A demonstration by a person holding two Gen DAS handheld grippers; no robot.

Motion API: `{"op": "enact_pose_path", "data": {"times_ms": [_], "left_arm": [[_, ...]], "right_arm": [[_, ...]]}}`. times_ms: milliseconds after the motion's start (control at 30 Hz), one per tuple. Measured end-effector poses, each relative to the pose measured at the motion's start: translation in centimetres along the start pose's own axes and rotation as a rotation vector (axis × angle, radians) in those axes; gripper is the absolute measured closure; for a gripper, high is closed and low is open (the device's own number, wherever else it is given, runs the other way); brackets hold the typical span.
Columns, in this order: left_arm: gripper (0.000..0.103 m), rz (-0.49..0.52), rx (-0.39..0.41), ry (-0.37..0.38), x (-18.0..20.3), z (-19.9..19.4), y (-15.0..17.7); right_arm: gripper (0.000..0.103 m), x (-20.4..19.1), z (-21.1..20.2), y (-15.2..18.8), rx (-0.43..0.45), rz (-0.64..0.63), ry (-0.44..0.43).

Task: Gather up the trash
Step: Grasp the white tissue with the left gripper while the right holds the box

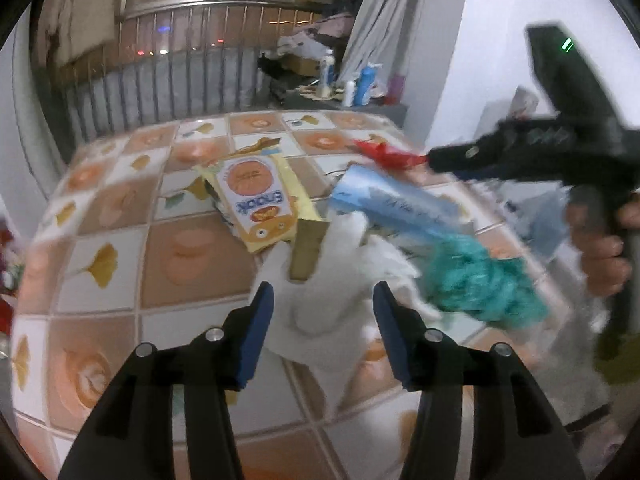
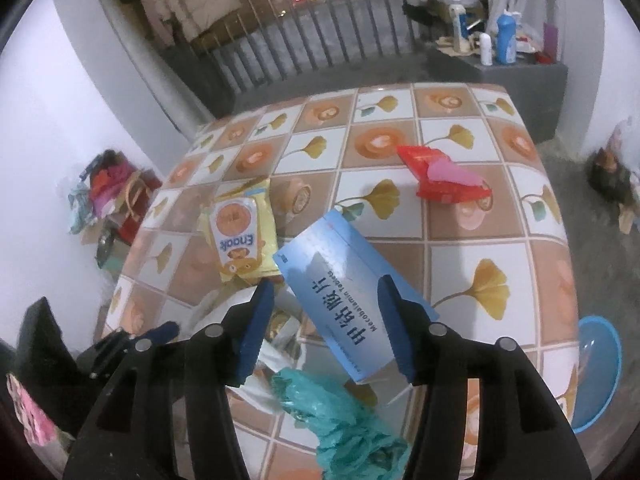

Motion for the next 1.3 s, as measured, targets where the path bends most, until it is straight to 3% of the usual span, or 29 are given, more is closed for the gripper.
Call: {"op": "enact_pose_path", "data": {"times_ms": [67,167,233,333,467,567,633,667,767,800,833,933,1067,1300], "left_arm": [[0.072,0.007,-0.011,-0.009,-0.4,0.8,0.0],[0.09,-0.017,-0.027,0.041,-1.0,1.2,0.1],[0.095,-0.024,-0.017,0.074,-1.4,0.3,0.2],[0.096,-0.066,0.034,0.122,-2.2,-1.5,-0.9],[0.097,-0.197,0.155,0.283,-4.4,-6.2,-3.1],[0.096,-0.228,0.201,0.318,-5.3,-8.6,-4.3],[0.096,-0.229,0.216,0.298,-5.7,-9.4,-4.7],[0.096,-0.21,0.216,0.241,-5.6,-9.4,-4.7],[0.096,-0.16,0.107,0.044,-5.6,-6.8,-3.8],[0.096,-0.16,0.065,0.018,-5.8,-5.8,-3.3],[0.096,-0.178,0.015,0.026,-5.9,-4.3,-2.5],[0.096,-0.238,-0.037,0.075,-6.2,-2.3,-1.3],[0.096,-0.242,-0.041,0.079,-6.2,-1.4,-1.1],[0.096,-0.257,-0.039,0.082,-6.6,-1.2,-1.1]], "right_arm": [[0.051,-0.1,-0.4,0.3,0.009,0.015,-0.008],[0.051,-0.1,-1.3,1.1,0.02,0.024,-0.024],[0.051,0.0,-1.7,1.5,0.024,0.028,-0.022],[0.051,0.3,-2.4,1.8,0.031,0.038,-0.022],[0.051,0.6,-3.4,2.1,0.056,0.046,-0.027],[0.048,0.7,-3.9,2.3,0.07,0.045,-0.03],[0.044,0.7,-3.9,2.4,0.073,0.035,-0.023],[0.042,0.7,-3.8,2.5,0.069,0.029,-0.014],[0.038,0.6,-3.1,2.7,0.041,0.0,0.009],[0.037,0.6,-2.8,2.7,0.032,-0.01,0.016],[0.034,0.4,-2.3,2.5,0.013,-0.034,0.022],[0.029,-0.1,-1.0,2.0,-0.014,-0.092,0.05],[0.023,-1.0,1.4,1.0,-0.052,-0.219,0.089],[0.023,-2.2,5.3,-0.4,-0.106,-0.378,0.108]]}}
Point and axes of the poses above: each gripper's, at about its wrist camera, not at the fingertips, and z roughly the way its jaws point, x to its right, y to its underside, the point moved 2 cm from there along z, roughly the way its jaws point, and after that the axes turned 3 degrees about -x, right-handed, at the moved point
